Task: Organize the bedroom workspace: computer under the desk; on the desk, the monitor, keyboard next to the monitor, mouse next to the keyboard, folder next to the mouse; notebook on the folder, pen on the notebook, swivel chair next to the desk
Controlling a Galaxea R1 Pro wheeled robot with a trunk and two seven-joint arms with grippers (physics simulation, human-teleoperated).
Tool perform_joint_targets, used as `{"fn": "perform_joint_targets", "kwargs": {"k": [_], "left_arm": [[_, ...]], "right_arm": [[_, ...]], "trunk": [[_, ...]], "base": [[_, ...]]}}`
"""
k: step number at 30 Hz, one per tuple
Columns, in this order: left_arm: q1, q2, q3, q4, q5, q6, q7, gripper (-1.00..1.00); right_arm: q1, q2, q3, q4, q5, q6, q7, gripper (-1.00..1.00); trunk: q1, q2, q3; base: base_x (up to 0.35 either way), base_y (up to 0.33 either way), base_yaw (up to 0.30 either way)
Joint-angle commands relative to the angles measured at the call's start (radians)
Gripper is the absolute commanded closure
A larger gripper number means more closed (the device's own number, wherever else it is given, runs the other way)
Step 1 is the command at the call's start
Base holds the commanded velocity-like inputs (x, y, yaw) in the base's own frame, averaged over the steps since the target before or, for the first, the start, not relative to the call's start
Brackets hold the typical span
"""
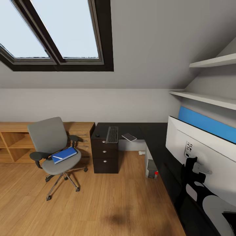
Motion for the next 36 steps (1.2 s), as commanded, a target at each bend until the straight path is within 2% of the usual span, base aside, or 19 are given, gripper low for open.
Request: {"fn": "perform_joint_targets", "kwargs": {"k": [1, 4, 5, 19, 36], "left_arm": [[-0.001, 0.001, -0.009, -0.001, 0.006, -0.003, 0.007, -1.0], [-0.001, 0.001, -0.009, -0.001, 0.006, -0.003, 0.007, -1.0], [-0.001, 0.001, -0.009, -0.001, 0.006, -0.003, 0.007, -1.0], [-0.001, 0.001, -0.007, -0.001, 0.005, -0.003, 0.007, -1.0], [-0.001, 0.001, -0.009, -0.001, 0.005, -0.003, 0.007, -1.0]], "right_arm": [[-0.002, 0.0, 0.011, -0.001, 0.0, -0.004, 0.0, 1.0], [-0.002, 0.0, 0.011, -0.001, 0.0, -0.004, 0.0, 1.0], [-0.002, 0.0, 0.011, -0.002, 0.0, -0.004, 0.0, -1.0], [-0.002, 0.0, 0.011, -0.002, -0.001, -0.003, 0.001, -1.0], [-0.002, 0.0, 0.011, -0.002, -0.001, -0.003, 0.001, -1.0]], "trunk": [[0.0, -0.001, -0.001], [0.0, -0.001, -0.001], [0.0, -0.001, -0.001], [0.0, -0.001, -0.001], [0.0, -0.001, -0.001]], "base": [[0.0, 0.0, 0.0], [0.0, 0.0, 0.0], [0.0, 0.0, 0.0], [-0.004, 0.0, 0.0], [-0.125, 0.0, 0.0]]}}
